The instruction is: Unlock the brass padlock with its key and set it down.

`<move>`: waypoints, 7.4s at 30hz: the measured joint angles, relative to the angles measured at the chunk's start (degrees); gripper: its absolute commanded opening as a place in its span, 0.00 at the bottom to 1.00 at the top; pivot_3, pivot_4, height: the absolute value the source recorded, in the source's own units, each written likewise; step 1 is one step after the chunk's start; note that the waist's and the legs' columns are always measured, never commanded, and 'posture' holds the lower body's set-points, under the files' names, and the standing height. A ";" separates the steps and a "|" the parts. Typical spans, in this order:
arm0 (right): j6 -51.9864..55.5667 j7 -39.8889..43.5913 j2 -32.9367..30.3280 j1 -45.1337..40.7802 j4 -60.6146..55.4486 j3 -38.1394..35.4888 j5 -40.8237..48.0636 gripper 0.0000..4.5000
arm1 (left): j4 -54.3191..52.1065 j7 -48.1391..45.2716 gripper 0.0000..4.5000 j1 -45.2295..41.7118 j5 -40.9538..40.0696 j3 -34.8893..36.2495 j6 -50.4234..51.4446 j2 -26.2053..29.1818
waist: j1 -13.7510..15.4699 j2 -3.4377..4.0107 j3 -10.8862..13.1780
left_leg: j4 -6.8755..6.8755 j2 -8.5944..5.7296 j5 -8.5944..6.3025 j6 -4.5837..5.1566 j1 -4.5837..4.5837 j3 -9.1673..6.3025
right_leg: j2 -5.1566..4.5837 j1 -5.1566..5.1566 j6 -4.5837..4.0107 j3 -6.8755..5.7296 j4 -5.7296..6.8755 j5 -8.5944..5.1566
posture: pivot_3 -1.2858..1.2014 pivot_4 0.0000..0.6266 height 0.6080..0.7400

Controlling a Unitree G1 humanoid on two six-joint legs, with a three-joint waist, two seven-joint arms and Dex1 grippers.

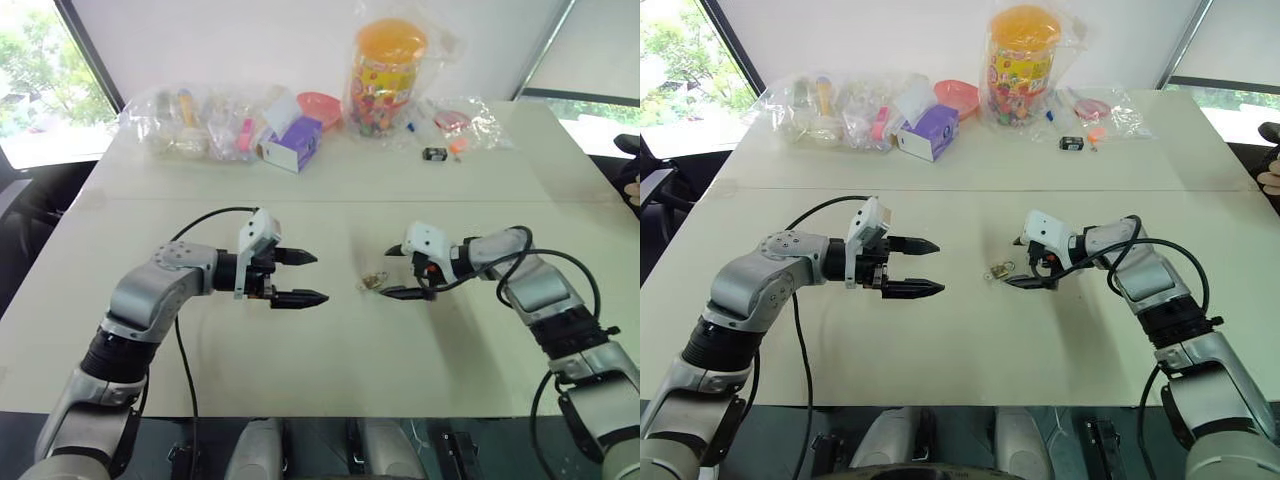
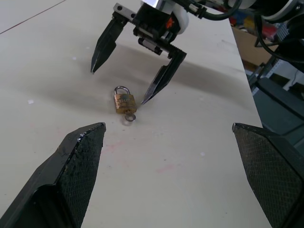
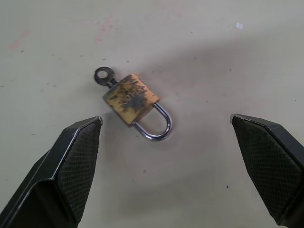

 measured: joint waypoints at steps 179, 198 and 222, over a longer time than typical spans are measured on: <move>9.50 -14.39 -0.35 15.76 -47.58 -16.05 2.10 0.22 | 18.93 -0.41 0.00 -10.82 -5.45 1.09 8.76 -11.83 | 0.05 0.03 -0.02 | 0.78 -0.02 0.01 0.02 -0.57 -0.13 | 0.11 -0.48 0.01 0.00 0.66 0.01 | 0.52 0.24 0.96; 8.11 -20.13 2.94 16.69 -41.06 -8.32 0.19 0.00 | 18.46 -0.42 0.00 -11.94 -7.06 2.69 11.06 -12.83 | 0.15 0.02 -0.02 | 0.81 -0.06 0.00 0.03 -0.67 -0.13 | 0.10 -0.55 0.01 -0.02 0.65 0.01 | 0.52 0.24 0.96; 13.35 -23.45 -4.25 36.59 -58.59 -19.70 0.54 0.00 | 33.55 7.32 0.00 -12.59 1.88 0.35 2.49 -24.58 | 1.32 0.02 -0.02 | 0.85 -0.10 -0.03 0.08 -0.75 -0.14 | 0.16 -0.56 0.01 -0.02 0.59 0.01 | 0.52 0.24 0.96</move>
